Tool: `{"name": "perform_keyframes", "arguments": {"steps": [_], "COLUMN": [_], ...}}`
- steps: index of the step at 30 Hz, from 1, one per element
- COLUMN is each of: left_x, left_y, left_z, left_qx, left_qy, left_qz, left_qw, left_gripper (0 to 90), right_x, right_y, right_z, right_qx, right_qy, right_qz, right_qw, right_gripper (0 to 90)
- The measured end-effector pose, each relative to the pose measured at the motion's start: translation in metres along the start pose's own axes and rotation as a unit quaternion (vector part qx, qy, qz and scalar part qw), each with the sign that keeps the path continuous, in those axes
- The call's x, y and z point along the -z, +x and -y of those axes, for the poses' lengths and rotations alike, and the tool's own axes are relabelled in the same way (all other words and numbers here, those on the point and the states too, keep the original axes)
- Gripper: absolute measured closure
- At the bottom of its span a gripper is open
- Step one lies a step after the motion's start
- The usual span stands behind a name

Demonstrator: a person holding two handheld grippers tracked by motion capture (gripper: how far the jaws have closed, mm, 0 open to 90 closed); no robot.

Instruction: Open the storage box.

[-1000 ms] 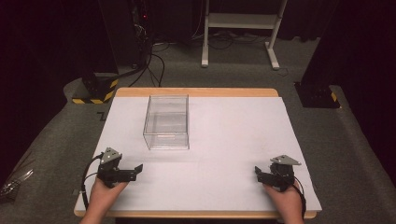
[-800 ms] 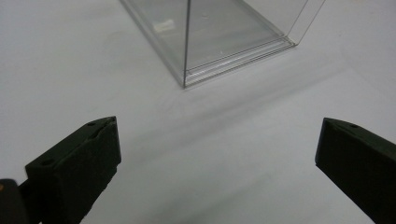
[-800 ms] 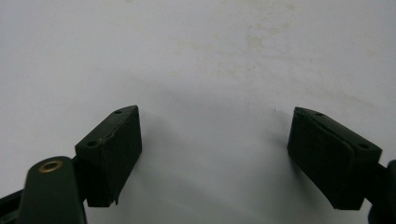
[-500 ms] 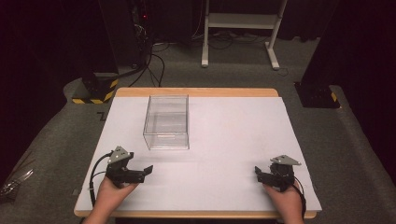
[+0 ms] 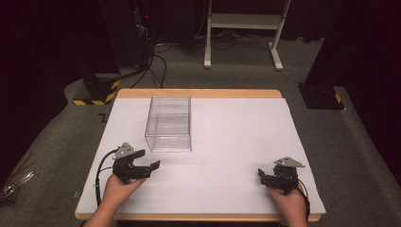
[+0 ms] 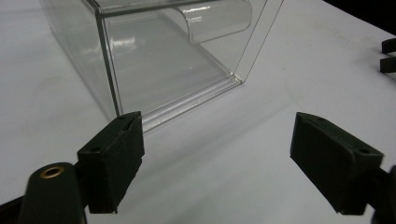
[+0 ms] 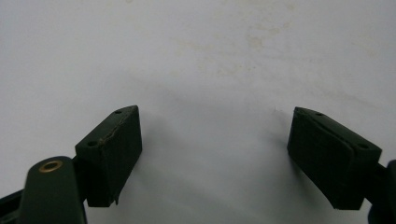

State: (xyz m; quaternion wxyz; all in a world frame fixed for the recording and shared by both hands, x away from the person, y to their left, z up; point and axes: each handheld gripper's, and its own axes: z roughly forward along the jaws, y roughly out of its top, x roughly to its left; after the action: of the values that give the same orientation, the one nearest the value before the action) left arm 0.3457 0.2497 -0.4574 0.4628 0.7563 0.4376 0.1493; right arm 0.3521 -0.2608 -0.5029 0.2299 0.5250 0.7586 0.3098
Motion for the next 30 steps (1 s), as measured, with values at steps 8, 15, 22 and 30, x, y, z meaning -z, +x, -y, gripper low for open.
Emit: {"name": "perform_keyframes", "arguments": {"steps": [8, 15, 22, 30], "left_x": [-0.013, -0.023, -0.023, -0.021], "left_y": [0.002, 0.008, 0.010, 0.012], "left_z": [-0.011, -0.019, -0.026, -0.037], "left_qx": [-0.012, -0.007, -0.021, -0.029], "left_qy": [0.006, 0.002, 0.004, 0.010], "left_qz": [0.000, -0.001, 0.001, 0.012], "left_qw": [0.9999, 1.0000, 0.9998, 0.9995], "left_gripper": [29.0, 30.1, 31.9, 33.1], "right_x": [0.000, 0.000, 0.000, 0.000], "right_y": [0.000, 0.000, 0.000, 0.000], "right_z": [0.000, 0.000, 0.000, 0.000], "right_qx": [0.000, 0.000, 0.000, 0.001], "right_qy": [0.000, 0.000, 0.000, 0.000], "right_qz": [0.000, 0.000, -0.001, 0.000], "right_qw": [1.0000, 1.0000, 1.0000, 1.0000], "right_gripper": [17.7, 17.7, 17.7, 17.7]}}
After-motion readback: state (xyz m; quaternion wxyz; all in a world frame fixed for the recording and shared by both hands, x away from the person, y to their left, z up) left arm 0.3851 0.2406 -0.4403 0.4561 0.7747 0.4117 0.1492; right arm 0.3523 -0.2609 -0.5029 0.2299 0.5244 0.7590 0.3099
